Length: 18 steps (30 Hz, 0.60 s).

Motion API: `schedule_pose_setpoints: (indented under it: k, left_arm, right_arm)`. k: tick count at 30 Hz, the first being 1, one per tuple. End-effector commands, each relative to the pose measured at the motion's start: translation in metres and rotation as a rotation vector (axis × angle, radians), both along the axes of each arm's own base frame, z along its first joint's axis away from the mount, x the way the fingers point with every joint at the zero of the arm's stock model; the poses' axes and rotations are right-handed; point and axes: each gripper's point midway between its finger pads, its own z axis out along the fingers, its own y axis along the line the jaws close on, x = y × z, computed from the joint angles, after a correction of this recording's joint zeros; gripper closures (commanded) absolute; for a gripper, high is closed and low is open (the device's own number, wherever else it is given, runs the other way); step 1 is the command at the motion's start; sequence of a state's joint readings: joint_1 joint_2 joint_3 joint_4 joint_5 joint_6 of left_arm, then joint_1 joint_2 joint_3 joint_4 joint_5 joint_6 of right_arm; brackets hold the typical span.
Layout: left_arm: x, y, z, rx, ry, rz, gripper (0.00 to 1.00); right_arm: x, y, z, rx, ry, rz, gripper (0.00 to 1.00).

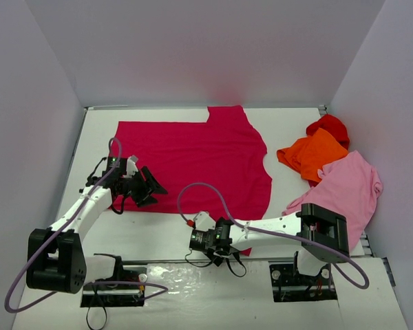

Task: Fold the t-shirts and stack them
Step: Fold the flattened tshirt in 1/3 of the way

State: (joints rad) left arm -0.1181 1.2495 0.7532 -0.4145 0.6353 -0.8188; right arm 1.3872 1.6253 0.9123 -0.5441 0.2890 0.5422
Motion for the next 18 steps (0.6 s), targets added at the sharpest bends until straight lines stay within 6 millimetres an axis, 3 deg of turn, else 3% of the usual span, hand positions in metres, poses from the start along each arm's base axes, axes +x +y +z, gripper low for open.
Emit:
schedule_pose_setpoints:
  k: [1, 10, 18]
  left_arm:
    - [0.01, -0.003, 0.01, -0.008, -0.054, -0.01, 0.48]
    - [0.01, -0.002, 0.007, -0.004, -0.045, -0.007, 0.48]
    - [0.012, -0.004, 0.005, -0.009, -0.044, -0.008, 0.48]
  right_arm:
    - [0.003, -0.009, -0.014, -0.049, -0.014, 0.011, 0.3]
    - [0.011, -0.018, -0.031, -0.076, -0.038, -0.01, 0.34]
    - [0.021, -0.026, -0.034, -0.086, -0.046, -0.068, 0.42]
